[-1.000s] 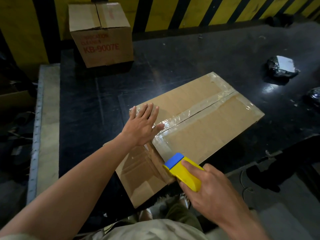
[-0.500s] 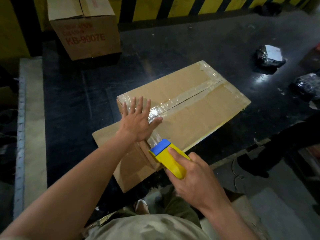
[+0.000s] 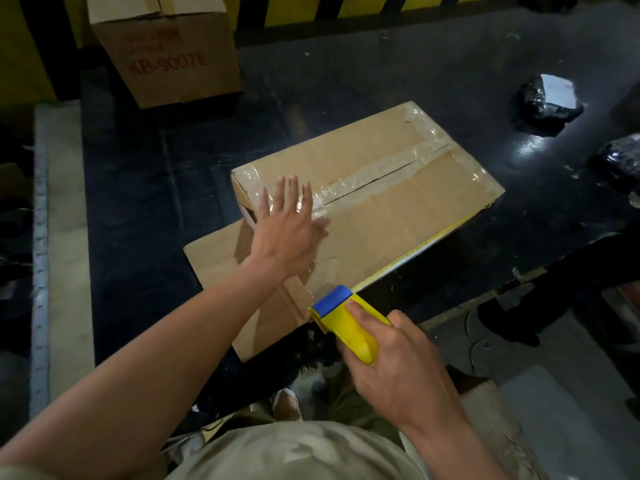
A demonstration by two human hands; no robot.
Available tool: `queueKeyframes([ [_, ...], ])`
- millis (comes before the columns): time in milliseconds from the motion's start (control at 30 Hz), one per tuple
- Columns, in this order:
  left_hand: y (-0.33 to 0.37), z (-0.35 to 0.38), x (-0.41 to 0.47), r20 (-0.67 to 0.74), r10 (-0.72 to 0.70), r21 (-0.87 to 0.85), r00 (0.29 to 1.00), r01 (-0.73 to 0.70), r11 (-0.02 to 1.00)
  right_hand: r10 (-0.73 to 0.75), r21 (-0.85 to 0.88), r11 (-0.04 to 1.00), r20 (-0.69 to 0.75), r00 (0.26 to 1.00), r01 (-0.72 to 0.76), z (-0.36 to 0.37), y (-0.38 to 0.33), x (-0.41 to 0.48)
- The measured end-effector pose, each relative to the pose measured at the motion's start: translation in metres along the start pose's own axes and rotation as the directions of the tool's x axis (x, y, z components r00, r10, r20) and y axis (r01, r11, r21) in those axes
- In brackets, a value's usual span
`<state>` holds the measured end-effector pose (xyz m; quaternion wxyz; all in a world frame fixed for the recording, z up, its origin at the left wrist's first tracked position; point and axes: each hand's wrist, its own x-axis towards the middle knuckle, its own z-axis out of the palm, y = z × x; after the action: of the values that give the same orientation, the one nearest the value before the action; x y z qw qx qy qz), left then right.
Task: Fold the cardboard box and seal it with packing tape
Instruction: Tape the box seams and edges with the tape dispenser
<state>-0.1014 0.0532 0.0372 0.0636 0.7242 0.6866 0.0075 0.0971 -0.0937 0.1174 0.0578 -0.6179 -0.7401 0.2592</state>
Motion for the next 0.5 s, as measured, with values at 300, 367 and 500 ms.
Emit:
queueKeyframes([
  [300, -0.005, 0.010, 0.013, 0.070, -0.003, -0.049, 0.998, 0.006, 0.999, -0.018, 0.050, 0.999, -0.064, 0.998, 0.022, -0.001, 0.005, -0.004],
  [367, -0.006, 0.010, 0.016, 0.075, 0.006, -0.049, 0.997, -0.002, 0.999, -0.008, 0.055, 0.998, -0.071, 0.997, 0.012, 0.000, 0.008, -0.007],
  [500, -0.006, 0.009, 0.015, 0.071, -0.003, -0.044, 0.997, 0.007, 0.999, 0.000, 0.058, 0.998, -0.064, 0.998, 0.004, 0.004, 0.008, -0.009],
])
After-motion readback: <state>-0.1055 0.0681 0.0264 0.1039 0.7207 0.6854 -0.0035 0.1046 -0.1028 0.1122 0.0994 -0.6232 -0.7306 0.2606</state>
